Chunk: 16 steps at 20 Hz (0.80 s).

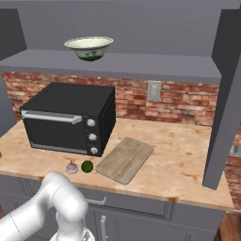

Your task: Open the cabinet. Place the bowl and condiment on the counter. Then place the lime and garlic on the cutting board.

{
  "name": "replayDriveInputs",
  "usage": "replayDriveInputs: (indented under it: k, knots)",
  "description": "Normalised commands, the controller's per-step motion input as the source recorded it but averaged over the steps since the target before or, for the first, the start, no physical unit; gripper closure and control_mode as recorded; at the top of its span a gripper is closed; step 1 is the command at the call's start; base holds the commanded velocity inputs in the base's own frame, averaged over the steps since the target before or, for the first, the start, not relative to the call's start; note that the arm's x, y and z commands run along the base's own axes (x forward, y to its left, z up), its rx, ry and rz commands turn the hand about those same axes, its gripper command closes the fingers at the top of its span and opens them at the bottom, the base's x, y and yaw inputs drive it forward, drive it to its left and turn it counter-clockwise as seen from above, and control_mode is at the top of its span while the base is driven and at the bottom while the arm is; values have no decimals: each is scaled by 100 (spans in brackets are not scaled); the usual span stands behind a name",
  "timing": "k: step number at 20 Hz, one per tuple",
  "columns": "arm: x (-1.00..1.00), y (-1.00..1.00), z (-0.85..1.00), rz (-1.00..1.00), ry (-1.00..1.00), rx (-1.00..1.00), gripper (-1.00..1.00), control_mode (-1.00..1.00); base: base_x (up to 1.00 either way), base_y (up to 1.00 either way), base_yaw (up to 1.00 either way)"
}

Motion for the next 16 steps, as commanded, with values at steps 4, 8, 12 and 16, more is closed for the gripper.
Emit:
replayDriveInputs:
  k: [4,8,12,16]
  knots:
    - [-2,0,-20,7,0,3,-100,-100,0,0,0]
    - [-8,0,-17,6,0,3,-100,-100,0,0,0]
    - [-21,0,-1,4,-1,3,-100,-100,0,0,0]
    - [-19,4,48,3,-4,4,-100,-100,0,0,0]
